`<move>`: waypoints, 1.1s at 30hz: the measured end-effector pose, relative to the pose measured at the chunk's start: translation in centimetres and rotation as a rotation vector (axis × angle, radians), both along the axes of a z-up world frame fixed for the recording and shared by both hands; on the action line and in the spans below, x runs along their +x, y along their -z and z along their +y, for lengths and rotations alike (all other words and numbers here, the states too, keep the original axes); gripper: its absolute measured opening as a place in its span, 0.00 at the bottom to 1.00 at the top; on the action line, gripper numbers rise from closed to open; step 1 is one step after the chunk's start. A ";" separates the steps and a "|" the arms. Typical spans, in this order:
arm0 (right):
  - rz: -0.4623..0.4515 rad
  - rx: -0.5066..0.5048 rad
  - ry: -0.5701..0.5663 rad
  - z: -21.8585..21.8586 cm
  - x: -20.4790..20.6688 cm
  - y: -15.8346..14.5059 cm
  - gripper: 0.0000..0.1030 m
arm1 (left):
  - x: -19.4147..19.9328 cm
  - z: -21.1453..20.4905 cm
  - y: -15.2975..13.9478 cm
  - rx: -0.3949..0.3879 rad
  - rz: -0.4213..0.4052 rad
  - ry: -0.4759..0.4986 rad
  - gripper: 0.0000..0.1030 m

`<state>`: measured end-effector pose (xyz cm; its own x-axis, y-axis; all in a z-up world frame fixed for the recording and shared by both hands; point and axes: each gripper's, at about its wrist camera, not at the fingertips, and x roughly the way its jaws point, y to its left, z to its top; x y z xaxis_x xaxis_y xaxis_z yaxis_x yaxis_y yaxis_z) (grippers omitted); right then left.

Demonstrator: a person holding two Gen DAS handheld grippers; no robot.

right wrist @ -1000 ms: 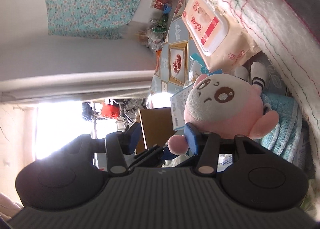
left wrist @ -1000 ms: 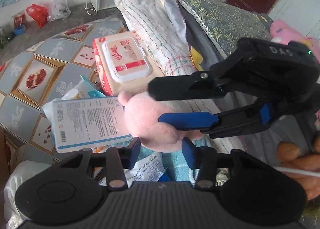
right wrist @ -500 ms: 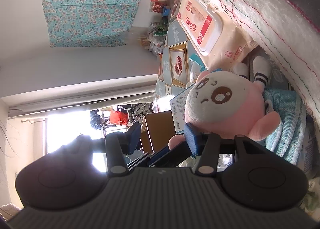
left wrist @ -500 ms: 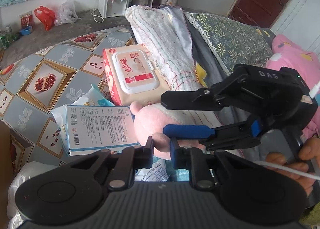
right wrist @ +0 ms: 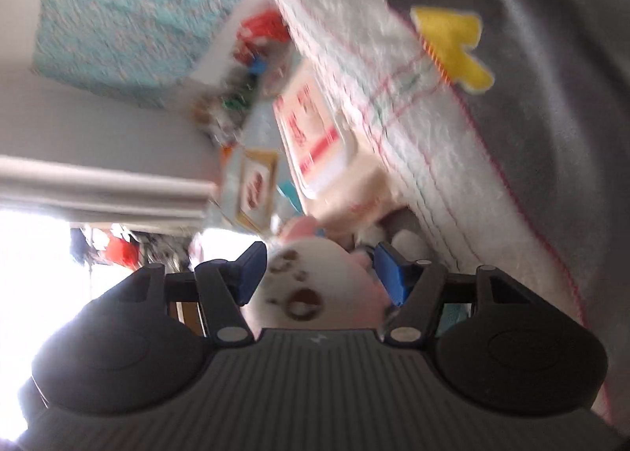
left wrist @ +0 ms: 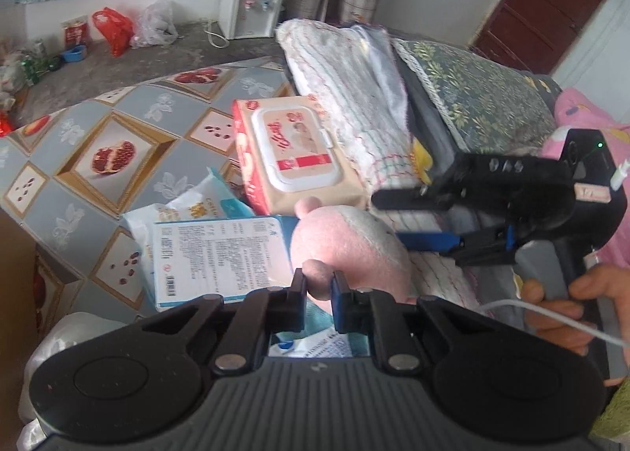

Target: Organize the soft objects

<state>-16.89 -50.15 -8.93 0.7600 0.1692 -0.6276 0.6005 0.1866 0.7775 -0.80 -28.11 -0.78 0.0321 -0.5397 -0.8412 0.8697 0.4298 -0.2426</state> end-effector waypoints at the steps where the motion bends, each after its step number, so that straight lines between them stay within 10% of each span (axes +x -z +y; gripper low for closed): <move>1: -0.002 0.005 -0.013 0.3 0.5 0.1 0.62 | 0.2 0.0 0.1 0.005 0.000 -0.011 0.13; 13: -0.003 0.081 0.063 1.5 0.3 1.1 0.64 | 2.2 0.3 1.7 0.053 0.177 -0.099 0.18; 33: -0.111 0.142 0.185 2.0 -3.0 1.0 0.59 | 2.0 0.1 0.0 -0.072 0.166 -0.078 0.09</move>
